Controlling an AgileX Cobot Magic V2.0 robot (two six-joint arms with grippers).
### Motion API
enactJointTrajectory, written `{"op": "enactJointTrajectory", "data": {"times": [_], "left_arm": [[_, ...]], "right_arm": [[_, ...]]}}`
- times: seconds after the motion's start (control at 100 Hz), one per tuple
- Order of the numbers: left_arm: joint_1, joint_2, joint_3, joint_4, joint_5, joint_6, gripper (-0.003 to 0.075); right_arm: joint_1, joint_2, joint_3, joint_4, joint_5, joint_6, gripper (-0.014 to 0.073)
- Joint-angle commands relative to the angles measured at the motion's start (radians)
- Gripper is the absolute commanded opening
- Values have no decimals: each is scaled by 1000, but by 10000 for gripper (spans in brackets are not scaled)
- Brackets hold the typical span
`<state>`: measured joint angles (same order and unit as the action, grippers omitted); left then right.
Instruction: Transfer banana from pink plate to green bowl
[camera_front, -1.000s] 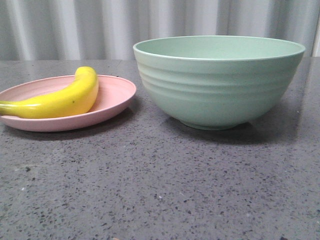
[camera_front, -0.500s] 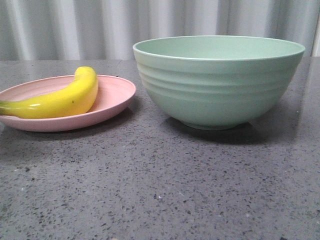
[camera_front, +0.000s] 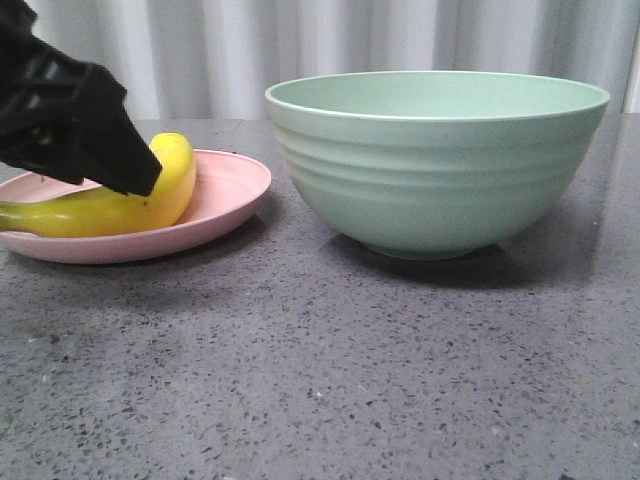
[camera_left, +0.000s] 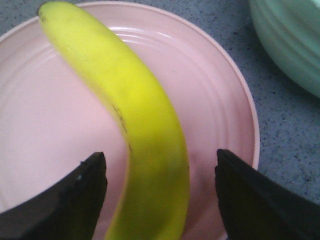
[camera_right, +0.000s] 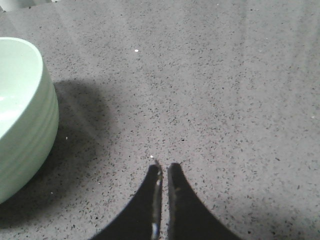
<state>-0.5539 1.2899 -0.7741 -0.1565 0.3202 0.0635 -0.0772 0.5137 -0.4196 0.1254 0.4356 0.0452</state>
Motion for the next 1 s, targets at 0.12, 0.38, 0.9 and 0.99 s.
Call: {"op": "enactJointTrajectory", "data": {"times": [0.12, 0.38, 0.9, 0.99], "left_arm": [[-10, 36, -55, -14, -64, 0, 421], [-10, 70, -66, -14, -68, 0, 417], [-10, 70, -66, -14, -70, 0, 224], [-10, 70, -66, -14, -70, 0, 218]], "right_arm": [[-7, 12, -38, 4, -62, -3, -64], [-7, 12, -38, 4, -62, -3, -64], [-7, 12, -38, 4, -59, -3, -64], [-7, 12, -38, 4, -59, -3, -64]]}}
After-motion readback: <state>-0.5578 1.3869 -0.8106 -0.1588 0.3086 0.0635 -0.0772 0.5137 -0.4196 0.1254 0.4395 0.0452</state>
